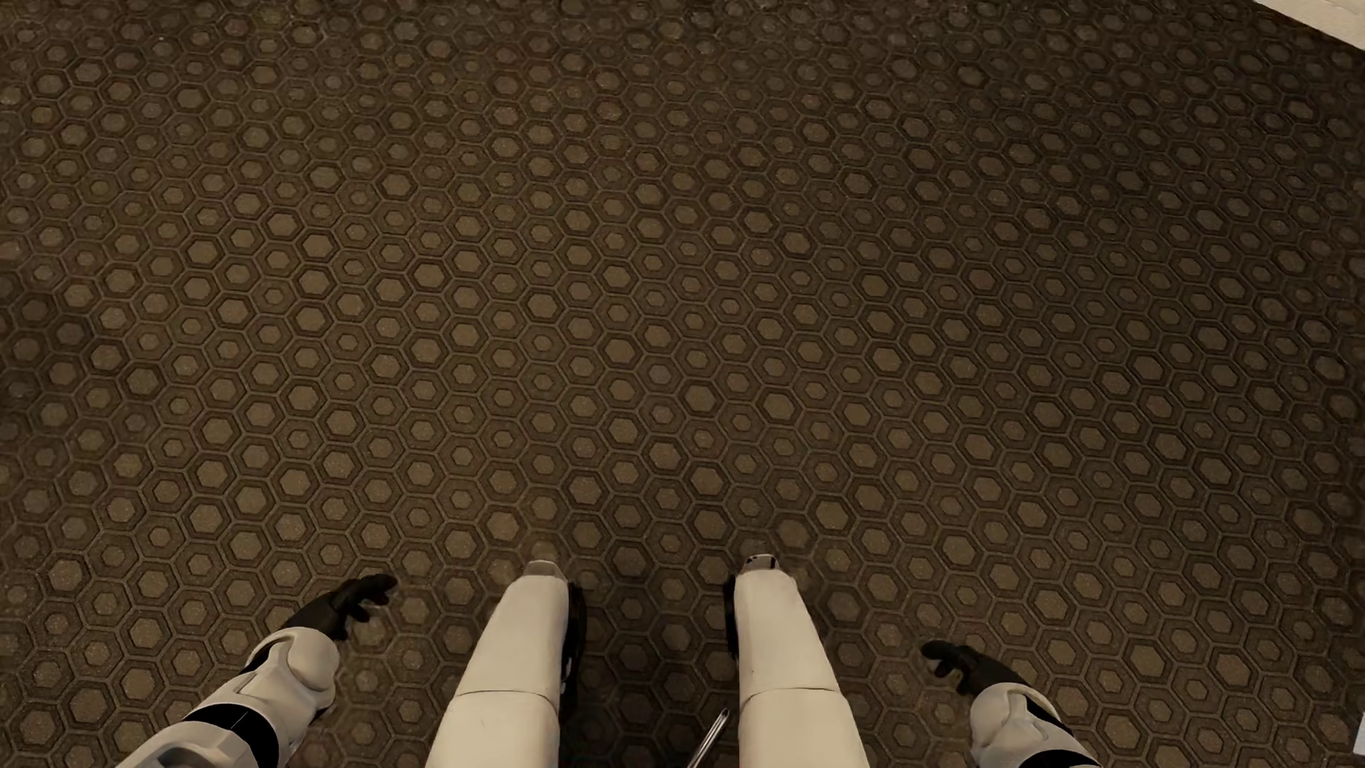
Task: Get off of the dark red chair
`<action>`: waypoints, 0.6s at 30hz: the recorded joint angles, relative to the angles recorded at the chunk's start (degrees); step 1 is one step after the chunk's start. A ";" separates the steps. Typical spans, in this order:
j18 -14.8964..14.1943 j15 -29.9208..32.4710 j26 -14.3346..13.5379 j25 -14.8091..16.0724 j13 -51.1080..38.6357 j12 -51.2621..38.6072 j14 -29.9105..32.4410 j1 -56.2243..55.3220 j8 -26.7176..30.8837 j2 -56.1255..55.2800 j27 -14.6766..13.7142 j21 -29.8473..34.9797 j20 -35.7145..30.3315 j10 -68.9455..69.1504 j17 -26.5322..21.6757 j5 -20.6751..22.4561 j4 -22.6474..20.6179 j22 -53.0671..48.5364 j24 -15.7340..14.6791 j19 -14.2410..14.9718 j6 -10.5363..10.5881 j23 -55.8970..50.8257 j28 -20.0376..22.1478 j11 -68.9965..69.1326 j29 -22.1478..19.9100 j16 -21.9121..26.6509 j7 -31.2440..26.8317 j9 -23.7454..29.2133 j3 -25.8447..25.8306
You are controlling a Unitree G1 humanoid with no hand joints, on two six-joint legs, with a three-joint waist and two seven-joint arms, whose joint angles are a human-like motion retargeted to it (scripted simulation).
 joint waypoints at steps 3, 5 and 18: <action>-2.92 7.54 0.02 -1.01 7.83 6.92 9.87 10.72 -1.64 14.64 -0.67 -2.52 1.55 -12.58 -0.90 0.37 0.89 -0.14 1.85 0.04 0.85 -0.90 -2.25 -17.36 2.21 1.79 0.96 -5.05 -0.22; -9.26 10.19 0.31 -0.31 11.24 8.67 13.97 11.77 -4.01 22.93 -0.69 -5.70 2.59 -11.41 -1.36 -0.76 2.42 0.52 2.35 1.26 0.84 -0.18 -3.56 -27.13 1.76 2.27 1.65 -7.72 0.66; -1.78 16.03 0.94 2.29 14.19 12.11 19.68 21.28 -12.85 50.41 -2.69 -12.16 3.99 -33.99 -2.92 -11.99 2.83 2.73 3.59 12.59 -1.26 0.10 -4.83 -34.38 -1.75 1.68 6.67 -15.09 2.40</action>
